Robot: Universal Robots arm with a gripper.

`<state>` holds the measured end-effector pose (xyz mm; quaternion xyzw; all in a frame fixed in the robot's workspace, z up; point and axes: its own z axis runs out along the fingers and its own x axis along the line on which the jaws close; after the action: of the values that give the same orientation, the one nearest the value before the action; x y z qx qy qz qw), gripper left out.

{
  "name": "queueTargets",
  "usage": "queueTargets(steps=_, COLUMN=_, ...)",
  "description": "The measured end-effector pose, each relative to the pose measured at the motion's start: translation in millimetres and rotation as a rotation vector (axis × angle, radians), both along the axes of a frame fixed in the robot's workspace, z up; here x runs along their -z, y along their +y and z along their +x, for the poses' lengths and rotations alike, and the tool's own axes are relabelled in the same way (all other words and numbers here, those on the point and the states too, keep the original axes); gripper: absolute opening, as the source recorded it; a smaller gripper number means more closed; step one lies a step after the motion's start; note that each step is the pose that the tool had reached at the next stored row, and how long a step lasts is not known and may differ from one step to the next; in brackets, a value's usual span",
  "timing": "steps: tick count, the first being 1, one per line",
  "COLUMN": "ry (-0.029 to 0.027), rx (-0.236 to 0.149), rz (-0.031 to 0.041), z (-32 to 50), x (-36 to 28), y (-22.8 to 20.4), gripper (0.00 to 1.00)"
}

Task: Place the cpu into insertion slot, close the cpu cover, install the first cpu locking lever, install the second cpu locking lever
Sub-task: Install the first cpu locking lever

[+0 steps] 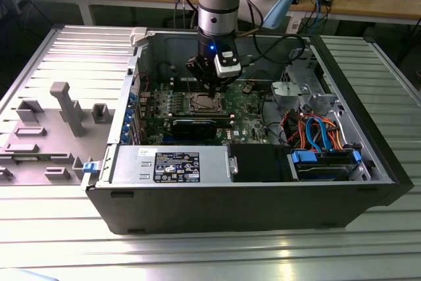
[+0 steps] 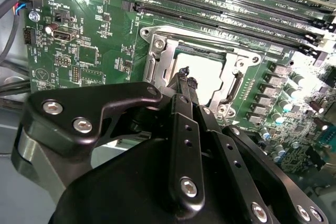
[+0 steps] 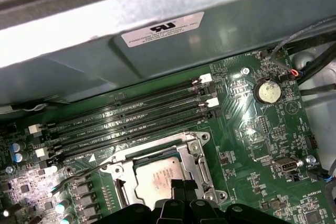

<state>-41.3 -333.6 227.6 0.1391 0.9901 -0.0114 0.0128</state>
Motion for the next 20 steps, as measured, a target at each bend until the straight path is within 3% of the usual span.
queueTargets(steps=20, ry=-0.0001, rx=-0.065, rz=0.0001, z=0.0, x=0.0, y=0.0, gripper=0.11)
